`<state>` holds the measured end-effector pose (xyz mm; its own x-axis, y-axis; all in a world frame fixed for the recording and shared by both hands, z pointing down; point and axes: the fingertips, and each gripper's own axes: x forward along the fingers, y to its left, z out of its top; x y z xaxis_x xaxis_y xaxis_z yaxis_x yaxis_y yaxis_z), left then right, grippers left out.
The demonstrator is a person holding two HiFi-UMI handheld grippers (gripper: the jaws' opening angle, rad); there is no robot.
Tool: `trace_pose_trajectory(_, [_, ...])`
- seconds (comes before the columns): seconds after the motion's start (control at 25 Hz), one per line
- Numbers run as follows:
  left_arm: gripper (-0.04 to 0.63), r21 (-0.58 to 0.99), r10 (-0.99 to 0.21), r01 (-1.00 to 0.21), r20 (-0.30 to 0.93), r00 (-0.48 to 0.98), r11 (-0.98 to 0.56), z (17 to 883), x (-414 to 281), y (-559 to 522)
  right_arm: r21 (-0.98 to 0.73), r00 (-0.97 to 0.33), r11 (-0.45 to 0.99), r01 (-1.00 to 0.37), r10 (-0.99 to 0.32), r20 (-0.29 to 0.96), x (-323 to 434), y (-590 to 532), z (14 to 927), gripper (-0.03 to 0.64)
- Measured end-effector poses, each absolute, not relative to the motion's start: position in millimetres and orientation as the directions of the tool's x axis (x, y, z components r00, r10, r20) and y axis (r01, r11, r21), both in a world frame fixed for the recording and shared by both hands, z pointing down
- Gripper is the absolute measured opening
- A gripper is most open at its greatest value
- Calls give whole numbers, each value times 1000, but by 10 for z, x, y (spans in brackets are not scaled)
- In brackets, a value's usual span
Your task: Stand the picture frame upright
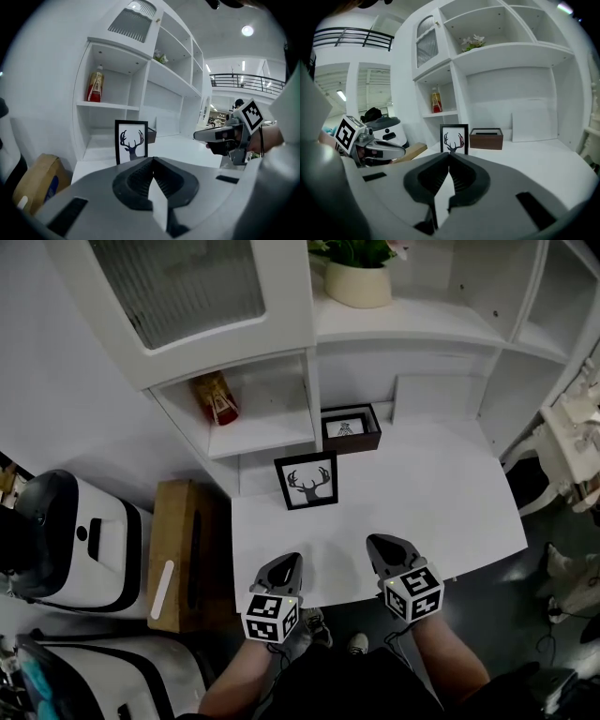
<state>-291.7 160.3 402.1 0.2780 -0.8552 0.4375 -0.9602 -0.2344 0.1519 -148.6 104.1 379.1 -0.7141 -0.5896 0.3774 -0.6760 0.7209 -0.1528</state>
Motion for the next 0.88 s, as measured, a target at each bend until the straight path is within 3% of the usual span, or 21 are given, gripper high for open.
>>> trace_pose_trajectory(0.88, [6,124,-864,-976,455,218,-181,4003,-2077,2840,-158,-772,779,-606,-529,352,-944,2227,3801,3])
